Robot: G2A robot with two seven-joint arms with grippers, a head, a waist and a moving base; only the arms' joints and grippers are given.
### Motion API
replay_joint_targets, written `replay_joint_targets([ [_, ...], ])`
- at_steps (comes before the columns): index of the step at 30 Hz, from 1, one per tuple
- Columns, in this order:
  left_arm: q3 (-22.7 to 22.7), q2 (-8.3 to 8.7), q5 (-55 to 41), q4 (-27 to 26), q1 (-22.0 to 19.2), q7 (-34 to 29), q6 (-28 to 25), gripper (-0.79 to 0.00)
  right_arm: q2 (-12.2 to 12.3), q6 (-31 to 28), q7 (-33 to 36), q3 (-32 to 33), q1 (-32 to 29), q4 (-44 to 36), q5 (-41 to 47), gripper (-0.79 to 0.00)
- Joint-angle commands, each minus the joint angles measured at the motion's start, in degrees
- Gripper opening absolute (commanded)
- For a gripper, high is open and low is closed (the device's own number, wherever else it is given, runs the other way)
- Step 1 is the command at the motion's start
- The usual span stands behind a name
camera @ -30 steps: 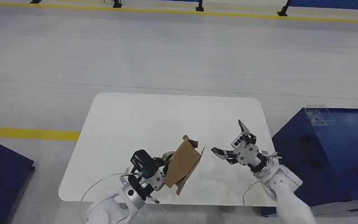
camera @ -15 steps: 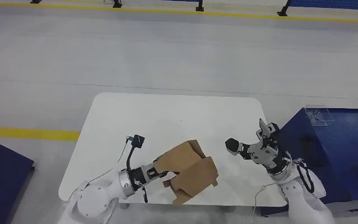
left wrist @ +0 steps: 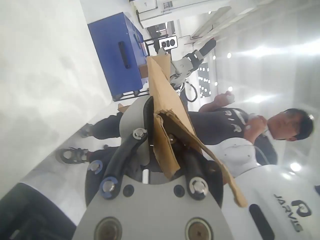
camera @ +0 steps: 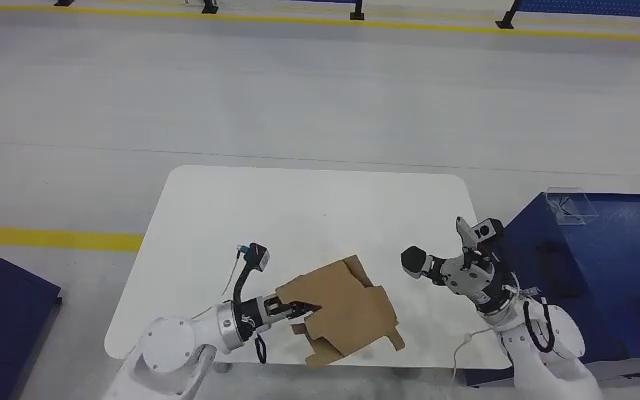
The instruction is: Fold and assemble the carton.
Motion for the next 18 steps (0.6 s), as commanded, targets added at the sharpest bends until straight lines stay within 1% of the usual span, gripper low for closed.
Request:
replay_joint_targets([
  [1, -0.71, -0.13, -9.04, 1.37, -1.12, -1.19, 6.64, -0.785, 0.19, -1.20, 0.70, 1.41, -0.17, 0.04, -2.62, 0.000],
  [3, -0.64, -0.35, -17.51, 3.64, -2.23, -1.69, 15.00, -0.785, 0.45, -1.62, 1.95, 2.76, -0.34, 0.21, -4.63, 0.000],
  [7, 0.59, -1.08, -32.40, 9.18, -5.71, 3.84, 34.48, -0.785, 0.88, -3.06, 3.03, 4.63, -0.57, 0.82, -9.50, 0.000],
  [8, 1.37, -1.24, -34.25, 10.01, -7.11, 5.24, 38.50, -0.785, 0.93, -3.17, 2.93, 4.69, -0.63, 1.19, -10.33, 0.000],
  [9, 2.16, -1.34, -34.48, 9.96, -8.46, 5.91, 40.19, -0.785, 0.97, -3.29, 2.87, 4.55, -0.66, 1.37, -11.15, 0.000],
  [11, 3.11, -1.45, -33.76, 9.90, -9.42, 6.83, 39.32, -0.785, 0.95, -3.41, 2.61, 4.24, -0.68, 1.58, -11.33, 0.000],
  [13, 4.05, -1.43, -33.65, 9.24, -9.56, 5.66, 39.04, -0.785, 0.95, -3.41, 2.61, 4.24, -0.68, 1.58, -11.33, 0.000],
  [15, 4.33, -1.23, -31.56, 7.91, -9.65, 3.37, 35.94, -0.785, 0.95, -3.41, 2.61, 4.24, -0.68, 1.58, -11.33, 0.000],
  [18, 4.86, -0.76, -26.57, 7.10, -8.68, 0.65, 30.96, -0.785, 0.87, -2.58, 2.25, 3.58, -1.01, 1.16, -9.98, 0.000],
])
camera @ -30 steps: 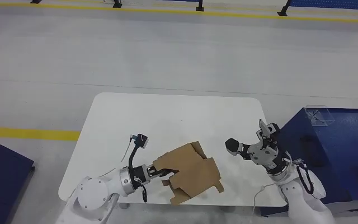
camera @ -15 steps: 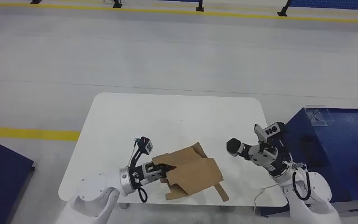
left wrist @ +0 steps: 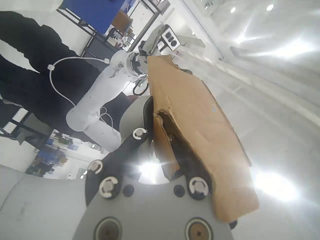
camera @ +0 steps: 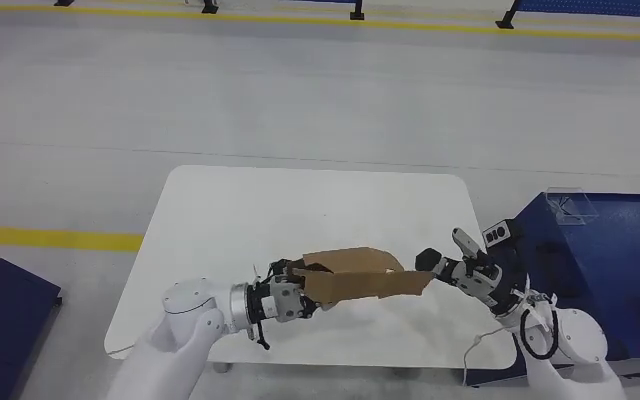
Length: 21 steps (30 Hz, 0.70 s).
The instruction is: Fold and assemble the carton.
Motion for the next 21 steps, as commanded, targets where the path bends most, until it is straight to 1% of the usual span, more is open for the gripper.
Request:
replay_joint_targets([
  [1, 0.51, 0.26, 2.50, -0.20, 0.75, -1.90, -2.28, -0.785, -0.01, 0.73, 0.44, -0.32, -0.21, -0.20, 1.34, 0.000],
  [4, 0.88, 0.55, 4.28, -0.26, 0.95, -5.27, -5.36, -0.785, 0.12, 1.14, 2.34, -0.04, -0.12, -0.44, 2.26, 0.000],
  [7, 1.06, 0.75, 6.05, -0.10, 1.28, -6.89, -9.01, -0.785, 0.21, 2.96, 4.58, 0.21, -0.14, -0.20, 5.28, 0.000],
  [9, 1.28, 0.83, 6.00, 0.04, 1.41, -7.84, -9.79, -0.785, 0.35, 3.40, 5.62, 0.50, 0.00, -0.26, 5.03, 0.000],
  [11, 1.28, 0.90, 5.93, 0.26, 1.44, -8.14, -10.32, -0.785, 0.42, 2.61, 6.96, 0.21, -0.11, -0.60, 4.66, 0.000],
  [15, 1.42, 0.96, 5.24, 0.85, 1.37, -7.16, -9.69, -0.785, 0.45, 3.85, 9.95, -0.55, -0.87, -0.81, 7.81, 0.000],
  [18, 1.71, 0.95, 4.28, 1.41, 1.04, -6.68, -8.93, -0.785, 0.46, 8.53, 12.15, -1.00, -0.77, -0.34, 13.83, 0.000],
  [21, 2.03, 0.97, 4.32, 1.61, 0.71, -6.15, -8.88, -0.785, 0.62, 14.83, 14.90, -1.27, -0.37, -0.17, 19.33, 0.000],
])
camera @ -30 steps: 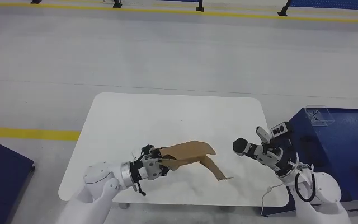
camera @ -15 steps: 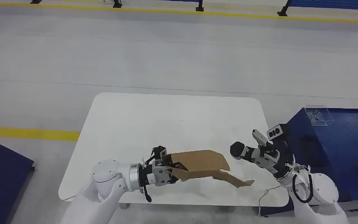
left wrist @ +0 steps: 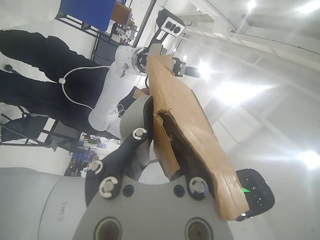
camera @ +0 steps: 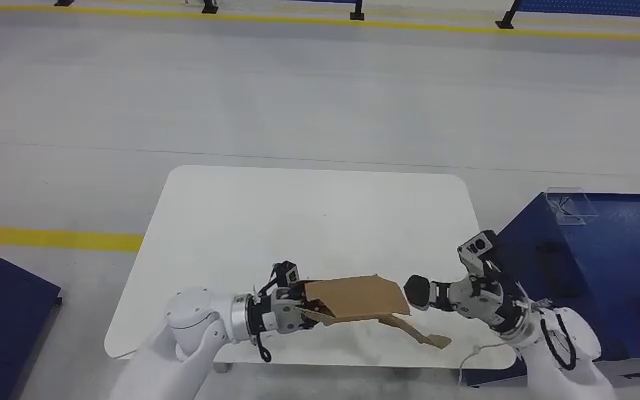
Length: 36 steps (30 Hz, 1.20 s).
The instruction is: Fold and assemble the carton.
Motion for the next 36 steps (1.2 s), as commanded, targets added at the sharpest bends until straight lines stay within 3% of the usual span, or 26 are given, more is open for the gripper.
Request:
replay_joint_targets([
  [1, 0.35, 0.02, 0.18, -0.03, -0.10, 0.27, 0.05, -0.785, 0.14, 4.09, 1.80, -0.10, 0.14, -0.12, 2.82, 0.000],
  [9, 1.51, 0.18, 0.91, -0.87, -0.03, 0.83, 0.19, -0.785, 0.35, 12.87, 3.17, -2.72, 0.57, -1.64, 8.80, 0.000],
  [20, 2.14, 0.52, 1.10, -1.22, 0.37, 0.69, 0.06, -0.785, 0.55, 12.83, -1.92, -6.32, 1.57, -3.50, 4.46, 0.000],
  [21, 2.20, 0.55, 1.14, -1.25, 0.41, 0.72, 0.19, -0.785, 0.59, 12.92, -2.21, -6.51, 1.65, -3.65, 4.03, -0.237],
  [22, 2.24, 0.58, 1.18, -1.31, 0.42, 0.78, 0.22, -0.785, 0.64, 12.94, -2.29, -6.72, 1.73, -3.86, 3.44, -0.409],
  [27, 2.81, 0.70, 1.45, -1.20, 0.42, 1.10, 0.74, -0.785, 0.95, 13.62, -2.12, -7.12, 1.67, -4.18, 1.64, -0.449],
  [33, 3.50, 0.78, 1.67, -0.77, -0.03, 2.23, 2.32, -0.785, 1.41, 14.08, -2.12, -6.89, 1.43, -4.47, -1.23, -0.677],
  [34, 3.59, 0.80, 1.68, -0.73, -0.12, 2.36, 2.50, -0.785, 1.50, 14.27, -2.06, -6.95, 1.40, -4.50, -1.73, -0.785],
  [36, 3.75, 0.83, 1.67, -0.61, -0.27, 2.60, 2.86, -0.785, 1.70, 14.57, -2.44, -6.92, 1.43, -4.44, -3.47, -0.785],
])
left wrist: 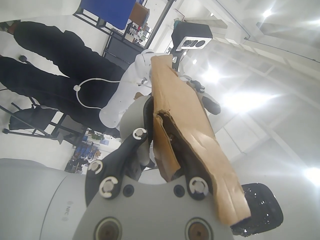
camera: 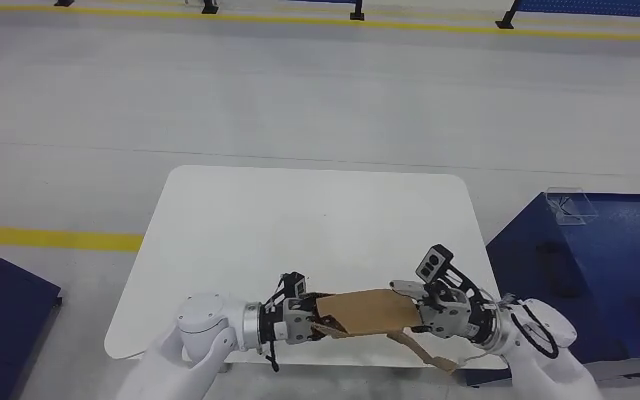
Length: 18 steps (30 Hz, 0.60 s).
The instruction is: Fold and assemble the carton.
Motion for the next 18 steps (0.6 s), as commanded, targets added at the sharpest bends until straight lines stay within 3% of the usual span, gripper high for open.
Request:
replay_joint_targets([
  [1, 0.18, 0.04, 0.06, 0.12, -0.16, 0.22, 0.50, -0.785, 0.16, 0.42, -0.32, -0.06, 0.03, 0.18, -1.14, -0.785],
  [5, 0.40, 0.17, 0.52, 0.26, -0.43, 0.91, 1.59, -0.785, 0.57, 1.86, -0.22, -0.07, 0.26, 0.40, -3.44, -0.785],
  [6, 0.40, 0.23, 0.82, 0.32, -0.51, 1.31, 2.11, -0.440, 0.61, 2.07, -0.34, -0.01, 0.28, 0.47, -3.60, -0.785],
  [7, 0.31, 0.27, 0.86, 0.26, -0.55, 1.68, 2.42, 0.000, 0.61, 2.07, -0.34, -0.01, 0.28, 0.47, -3.60, -0.785],
  [11, -0.16, 0.33, 0.62, 0.20, -0.58, 2.03, 2.18, 0.000, 0.60, 1.22, -1.02, 0.09, 0.40, 0.17, -3.89, -0.785],
  [18, -0.16, 0.33, 0.62, 0.20, -0.58, 2.03, 2.18, 0.000, 0.68, -13.96, -3.38, 2.80, 0.69, -0.54, -9.60, -0.785],
])
